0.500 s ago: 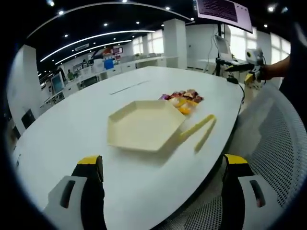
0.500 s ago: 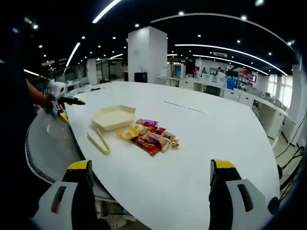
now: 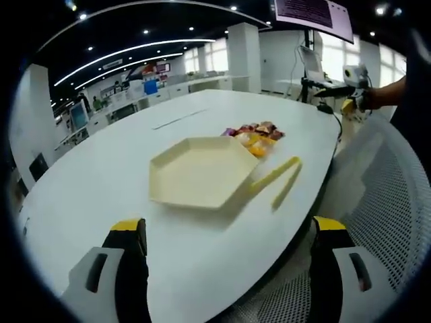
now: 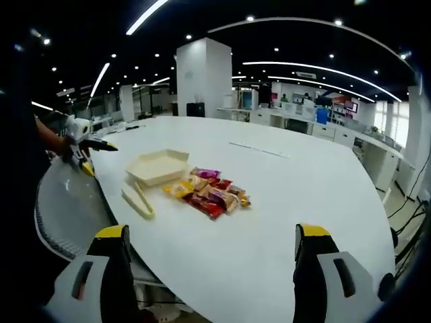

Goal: Place the target food into the container with the food tongs after gripping and lifting it, then release it inside without dropping or visibly crushing the food.

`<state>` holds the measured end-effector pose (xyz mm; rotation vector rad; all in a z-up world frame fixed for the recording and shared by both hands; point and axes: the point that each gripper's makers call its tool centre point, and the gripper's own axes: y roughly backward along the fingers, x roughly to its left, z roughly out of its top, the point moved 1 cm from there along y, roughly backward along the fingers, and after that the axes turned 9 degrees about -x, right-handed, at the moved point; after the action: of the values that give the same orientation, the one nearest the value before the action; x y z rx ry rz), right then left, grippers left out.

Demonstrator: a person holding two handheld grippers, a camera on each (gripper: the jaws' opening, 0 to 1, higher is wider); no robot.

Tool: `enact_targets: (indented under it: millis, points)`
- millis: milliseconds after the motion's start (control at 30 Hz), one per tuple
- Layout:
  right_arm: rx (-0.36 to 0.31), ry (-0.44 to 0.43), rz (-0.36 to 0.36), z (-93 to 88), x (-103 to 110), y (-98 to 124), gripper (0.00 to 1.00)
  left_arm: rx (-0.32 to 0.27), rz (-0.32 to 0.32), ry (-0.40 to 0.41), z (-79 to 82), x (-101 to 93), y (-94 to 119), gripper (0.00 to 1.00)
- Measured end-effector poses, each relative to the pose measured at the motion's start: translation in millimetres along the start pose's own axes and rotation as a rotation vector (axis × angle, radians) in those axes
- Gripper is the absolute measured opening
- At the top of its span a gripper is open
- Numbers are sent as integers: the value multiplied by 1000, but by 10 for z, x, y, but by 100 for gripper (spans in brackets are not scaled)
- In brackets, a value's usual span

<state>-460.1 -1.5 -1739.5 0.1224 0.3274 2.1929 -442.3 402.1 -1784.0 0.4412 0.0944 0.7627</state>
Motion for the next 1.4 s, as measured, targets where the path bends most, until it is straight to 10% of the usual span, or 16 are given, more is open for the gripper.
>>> enact_targets:
  millis: [367, 800, 1400]
  points:
    - [7, 0, 4, -32, 31, 8, 100, 38, -40, -36, 30, 16, 46, 100]
    - [-13, 8, 1, 59, 30, -11, 100, 22, -194, -172, 546, -249, -231, 99]
    - [-16, -10, -8, 22, 42, -21, 100, 68, -318, -264, 493, -485, -412, 83]
